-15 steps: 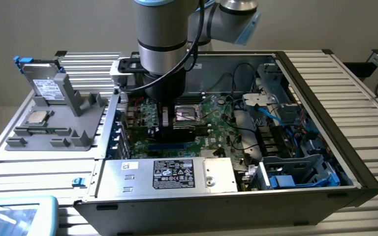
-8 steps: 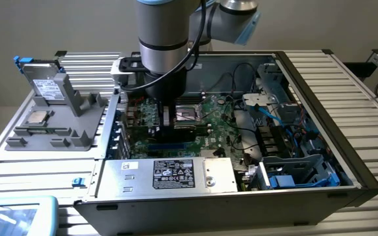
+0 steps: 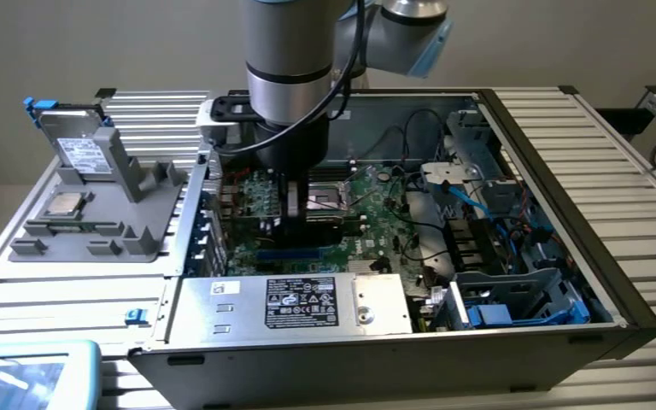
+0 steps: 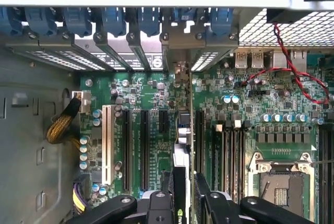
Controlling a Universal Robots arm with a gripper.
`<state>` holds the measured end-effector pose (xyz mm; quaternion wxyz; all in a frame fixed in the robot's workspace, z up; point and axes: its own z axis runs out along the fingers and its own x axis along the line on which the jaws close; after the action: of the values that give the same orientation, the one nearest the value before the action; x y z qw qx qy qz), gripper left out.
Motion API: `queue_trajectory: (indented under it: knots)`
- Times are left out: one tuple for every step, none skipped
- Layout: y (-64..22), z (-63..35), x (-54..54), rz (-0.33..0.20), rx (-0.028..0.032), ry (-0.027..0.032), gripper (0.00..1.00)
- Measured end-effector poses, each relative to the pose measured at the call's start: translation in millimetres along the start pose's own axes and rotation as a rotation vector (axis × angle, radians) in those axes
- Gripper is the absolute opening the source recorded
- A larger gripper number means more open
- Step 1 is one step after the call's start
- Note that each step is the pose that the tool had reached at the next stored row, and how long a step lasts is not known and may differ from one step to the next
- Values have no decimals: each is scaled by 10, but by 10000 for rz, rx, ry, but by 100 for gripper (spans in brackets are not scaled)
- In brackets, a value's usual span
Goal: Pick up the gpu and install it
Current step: 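Insert the gpu into the slot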
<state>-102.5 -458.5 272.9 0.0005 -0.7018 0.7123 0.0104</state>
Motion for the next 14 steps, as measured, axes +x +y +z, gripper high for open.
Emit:
queue_trajectory:
  knots:
    - [-4,-12,2,0,-17,1,27]
    - [-5,-23,6,5,-33,1,27]
    - [-5,-32,10,23,-42,0,27]
    - [-5,-38,14,53,-46,-1,27]
    - [-5,-44,18,96,-50,-1,27]
    - [-5,-47,23,142,-55,0,27]
    - [-5,-47,25,188,-57,-1,27]
    - [-7,-47,25,198,-57,-2,27]
    - [-7,-47,25,198,-58,-2,27]
    - [-7,-47,25,198,-57,-2,27]
    - [-7,-47,25,199,-58,-2,27]
    - [-10,-47,28,208,-68,-3,27]
    - [-12,-47,32,224,-84,0,27]
    - [-14,-47,35,242,-107,2,27]
